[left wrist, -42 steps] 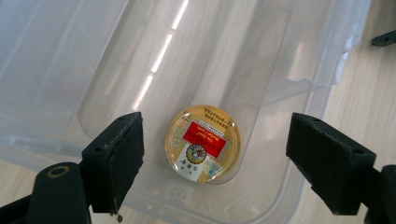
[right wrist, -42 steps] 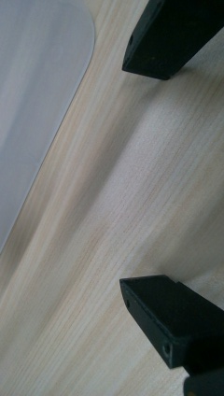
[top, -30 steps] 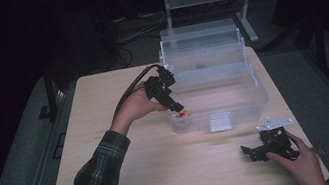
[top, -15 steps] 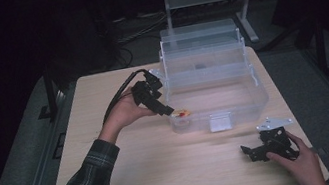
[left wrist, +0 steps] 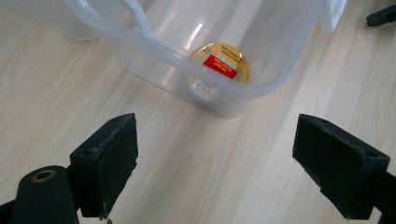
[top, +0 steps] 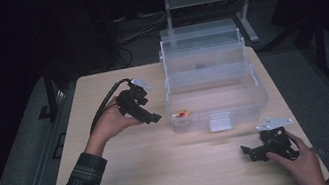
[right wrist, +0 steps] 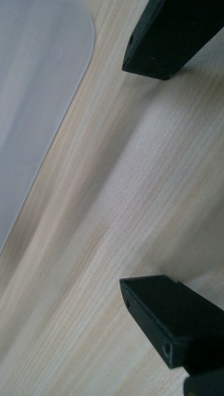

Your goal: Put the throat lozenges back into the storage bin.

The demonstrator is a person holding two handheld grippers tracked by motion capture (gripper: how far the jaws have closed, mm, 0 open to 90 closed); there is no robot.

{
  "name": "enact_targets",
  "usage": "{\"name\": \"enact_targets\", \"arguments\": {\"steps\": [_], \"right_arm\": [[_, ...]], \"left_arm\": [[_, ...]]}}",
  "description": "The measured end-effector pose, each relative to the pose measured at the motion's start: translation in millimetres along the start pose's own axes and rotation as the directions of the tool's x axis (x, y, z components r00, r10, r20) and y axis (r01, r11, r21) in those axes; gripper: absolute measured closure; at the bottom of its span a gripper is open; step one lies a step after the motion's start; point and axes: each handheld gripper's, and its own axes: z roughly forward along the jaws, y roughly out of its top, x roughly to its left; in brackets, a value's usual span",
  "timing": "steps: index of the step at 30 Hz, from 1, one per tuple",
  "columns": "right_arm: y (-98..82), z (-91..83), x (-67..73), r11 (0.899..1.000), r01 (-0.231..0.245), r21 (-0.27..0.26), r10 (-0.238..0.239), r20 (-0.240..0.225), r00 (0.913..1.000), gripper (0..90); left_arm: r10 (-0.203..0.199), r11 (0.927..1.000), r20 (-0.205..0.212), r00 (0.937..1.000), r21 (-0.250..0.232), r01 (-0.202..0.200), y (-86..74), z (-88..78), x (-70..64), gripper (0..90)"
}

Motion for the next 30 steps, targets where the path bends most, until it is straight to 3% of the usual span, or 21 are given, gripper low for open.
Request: {"name": "enact_targets", "arguments": {"steps": [15, 17, 19, 30], "right_arm": [[0.0, 0.0, 0.0, 1.0, 0.0, 0.0, 0.0, 0.0, 1.0, 0.0], [0.0, 0.0, 0.0, 1.0, 0.0, 0.0, 0.0, 0.0, 1.0, 0.0], [0.0, 0.0, 0.1, 1.0, -0.001, 0.0, 0.001, 0.0, 1.0, 0.0], [0.0, -0.1, 0.1, 1.0, -0.001, 0.0, 0.001, -0.001, 1.0, 0.0]], "left_arm": [[-0.035, 0.9978, -0.033, 0.9989, -0.058, 0.033, -43.5, -10.8, -7.4, 13.1], [-0.033, 0.9983, -0.064, 0.9974, -0.05, 0.03, -48.5, -12.2, -10.1, 13.0], [-0.039, 0.9967, -0.06, 0.9974, -0.073, 0.035, -54.6, -14.8, -11.6, 13.3], [-0.072, 0.9925, -0.093, 0.9931, -0.105, 0.062, -92.4, -18.4, -21.9, 13.4]]}}
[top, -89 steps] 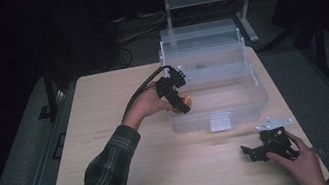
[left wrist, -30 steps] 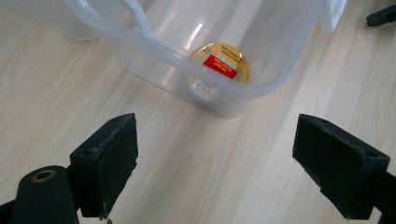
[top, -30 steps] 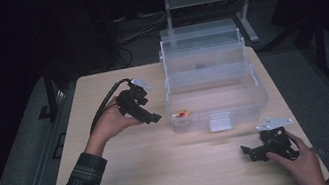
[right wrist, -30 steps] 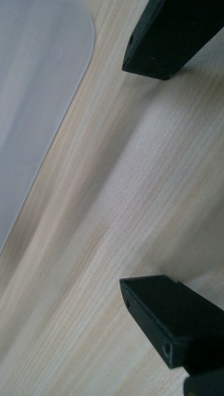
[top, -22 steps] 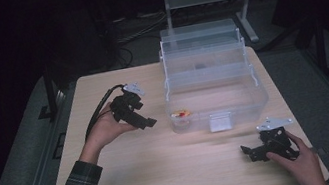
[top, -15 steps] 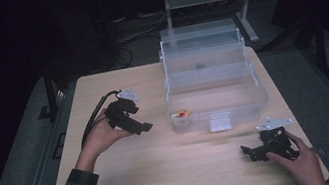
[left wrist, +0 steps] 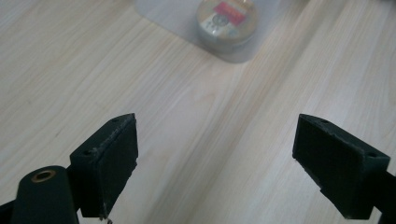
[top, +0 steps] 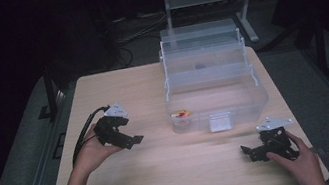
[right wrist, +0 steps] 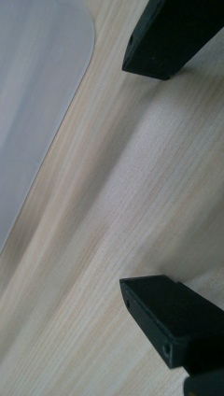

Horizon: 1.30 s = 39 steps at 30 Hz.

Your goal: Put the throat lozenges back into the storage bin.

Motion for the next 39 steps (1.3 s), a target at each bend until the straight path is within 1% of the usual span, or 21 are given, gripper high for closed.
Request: {"name": "enact_targets", "arguments": {"steps": [8, 11, 13, 17, 21, 26, 29, 31, 34, 35, 38, 39], "right_arm": [[0.0, 0.0, -0.1, 1.0, 0.001, 0.0, -0.001, 0.002, 1.0, 0.0], [0.0, 0.1, -0.1, 1.0, 0.002, 0.0, -0.002, 0.002, 1.0, 0.0], [0.0, 0.1, -0.1, 1.0, 0.001, 0.0, -0.001, 0.002, 1.0, 0.0], [0.0, 0.0, -0.1, 1.0, 0.001, 0.0, -0.001, 0.002, 1.0, 0.0], [0.0, 0.0, -0.1, 1.0, 0.001, 0.0, -0.001, 0.002, 1.0, 0.0], [0.0, 0.0, -0.1, 1.0, 0.001, 0.0, -0.001, 0.002, 1.0, 0.0], [0.0, 0.0, -0.1, 1.0, 0.001, 0.0, -0.001, 0.002, 1.0, 0.0], [0.0, 0.0, -0.1, 1.0, 0.001, 0.0, -0.001, 0.002, 1.0, 0.0], [0.0, 0.1, -0.1, 1.0, 0.001, 0.0, -0.001, 0.002, 1.0, 0.0], [0.0, 0.0, -0.1, 1.0, 0.001, 0.0, -0.001, 0.002, 1.0, 0.0], [0.0, 0.0, -0.1, 1.0, 0.001, 0.0, -0.001, 0.002, 1.0, 0.0], [0.0, 0.0, -0.1, 1.0, 0.001, 0.0, -0.001, 0.002, 1.0, 0.0]], "left_arm": [[-0.031, 0.999, -0.017, 0.9994, -0.033, 0.03, -31.7, -3.7, -5.5, 13.4], [-0.037, 0.9982, -0.03, 0.9989, -0.048, 0.035, -43.4, -4.8, -7.4, 13.4], [-0.048, 0.9972, -0.037, 0.9982, -0.06, 0.046, -50.0, -5.7, -8.4, 13.5], [-0.059, 0.9952, -0.052, 0.9969, -0.081, 0.054, -63.1, -8.0, -10.7, 13.5], [-0.059, 0.9949, -0.066, 0.996, -0.086, 0.054, -76.7, -7.4, -15.6, 13.5], [-0.063, 0.9942, -0.075, 0.9952, -0.091, 0.056, -90.4, -7.9, -19.8, 13.4], [-0.079, 0.9918, -0.076, 0.994, -0.107, 0.07, -97.8, -7.5, -22.2, 13.4], [-0.077, 0.9911, -0.085, 0.9934, -0.115, 0.067, -102.7, -7.1, -23.7, 13.4], [-0.089, 0.9894, -0.092, 0.9918, -0.123, 0.077, -109.9, -6.5, -25.1, 13.4], [-0.091, 0.9891, -0.094, 0.9914, -0.124, 0.079, -112.5, -6.1, -25.5, 13.4], [-0.093, 0.9915, -0.103, 0.9903, -0.101, 0.082, -122.4, -4.3, -25.8, 13.4], [-0.099, 0.9914, -0.104, 0.9896, -0.095, 0.089, -125.7, -3.6, -26.0, 13.4]]}}
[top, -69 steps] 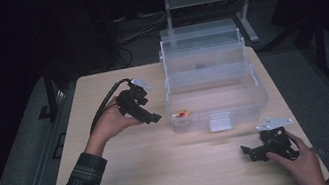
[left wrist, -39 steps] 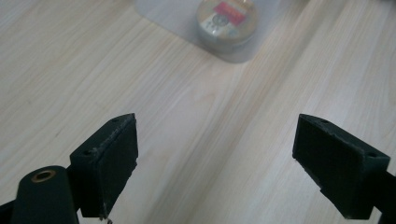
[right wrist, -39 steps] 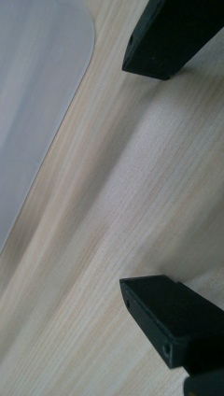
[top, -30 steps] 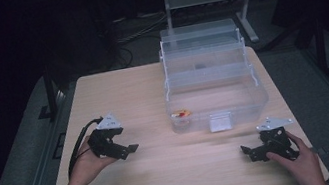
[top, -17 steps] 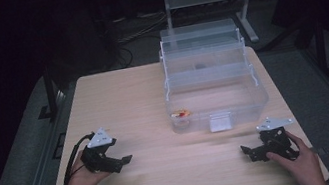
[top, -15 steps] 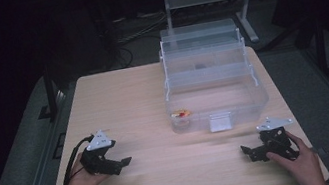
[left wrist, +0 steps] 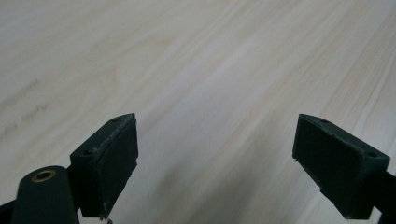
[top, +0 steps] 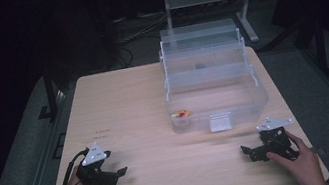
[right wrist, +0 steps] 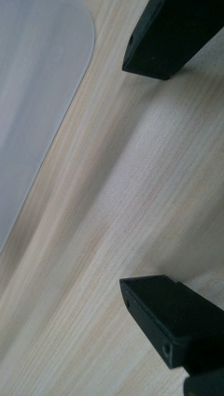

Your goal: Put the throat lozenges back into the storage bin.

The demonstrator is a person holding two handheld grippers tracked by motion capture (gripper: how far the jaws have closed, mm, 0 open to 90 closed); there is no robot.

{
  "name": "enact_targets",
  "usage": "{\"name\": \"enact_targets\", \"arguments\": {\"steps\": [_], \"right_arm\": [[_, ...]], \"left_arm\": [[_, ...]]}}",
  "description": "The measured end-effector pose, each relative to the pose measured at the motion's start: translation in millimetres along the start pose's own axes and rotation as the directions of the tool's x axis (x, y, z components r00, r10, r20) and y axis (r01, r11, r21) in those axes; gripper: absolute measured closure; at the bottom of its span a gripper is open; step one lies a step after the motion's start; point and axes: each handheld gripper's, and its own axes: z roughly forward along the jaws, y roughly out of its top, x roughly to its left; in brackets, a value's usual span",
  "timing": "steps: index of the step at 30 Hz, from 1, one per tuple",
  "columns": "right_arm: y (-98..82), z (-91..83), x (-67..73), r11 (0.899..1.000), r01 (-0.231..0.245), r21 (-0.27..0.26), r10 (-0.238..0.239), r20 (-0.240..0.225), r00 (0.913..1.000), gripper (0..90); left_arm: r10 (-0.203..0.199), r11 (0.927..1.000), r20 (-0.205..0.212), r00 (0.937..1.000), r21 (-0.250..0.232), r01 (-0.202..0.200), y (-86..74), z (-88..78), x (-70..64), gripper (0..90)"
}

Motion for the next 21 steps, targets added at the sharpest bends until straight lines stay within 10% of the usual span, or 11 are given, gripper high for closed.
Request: {"name": "enact_targets", "arguments": {"steps": [12, 21], "right_arm": [[-0.1, 0.0, 0.1, 1.0, -0.001, -0.001, 0.001, 0.002, 1.0, 0.0], [-0.1, 0.0, 0.1, 1.0, -0.001, 0.0, 0.001, 0.002, 1.0, 0.0]], "left_arm": [[0.004, 0.9994, -0.031, 0.9995, 0.034, -0.003, -19.1, 5.7, 1.3, 12.7], [-0.015, 0.9995, 0.009, 0.9998, -0.029, 0.015, -26.5, 8.3, 4.1, 12.3]]}}
